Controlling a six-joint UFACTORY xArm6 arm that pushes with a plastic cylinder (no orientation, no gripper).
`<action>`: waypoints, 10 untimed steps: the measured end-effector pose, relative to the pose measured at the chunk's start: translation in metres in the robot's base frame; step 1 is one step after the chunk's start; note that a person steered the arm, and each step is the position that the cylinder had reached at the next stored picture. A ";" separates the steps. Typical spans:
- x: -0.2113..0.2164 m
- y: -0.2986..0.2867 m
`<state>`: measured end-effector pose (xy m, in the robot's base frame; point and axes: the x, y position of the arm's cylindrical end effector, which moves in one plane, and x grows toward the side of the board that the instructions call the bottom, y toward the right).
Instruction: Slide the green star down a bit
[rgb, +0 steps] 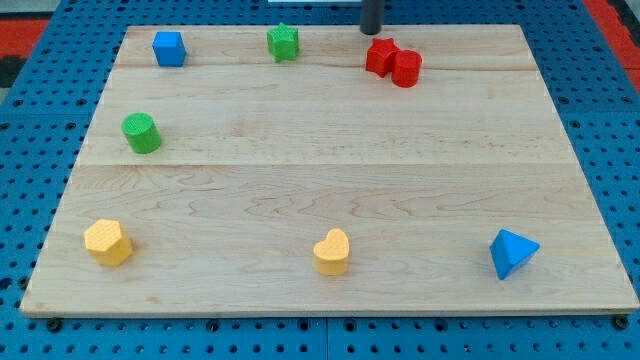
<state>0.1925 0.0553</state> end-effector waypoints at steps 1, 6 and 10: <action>0.000 -0.047; 0.009 -0.134; 0.014 -0.107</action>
<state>0.2062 -0.0519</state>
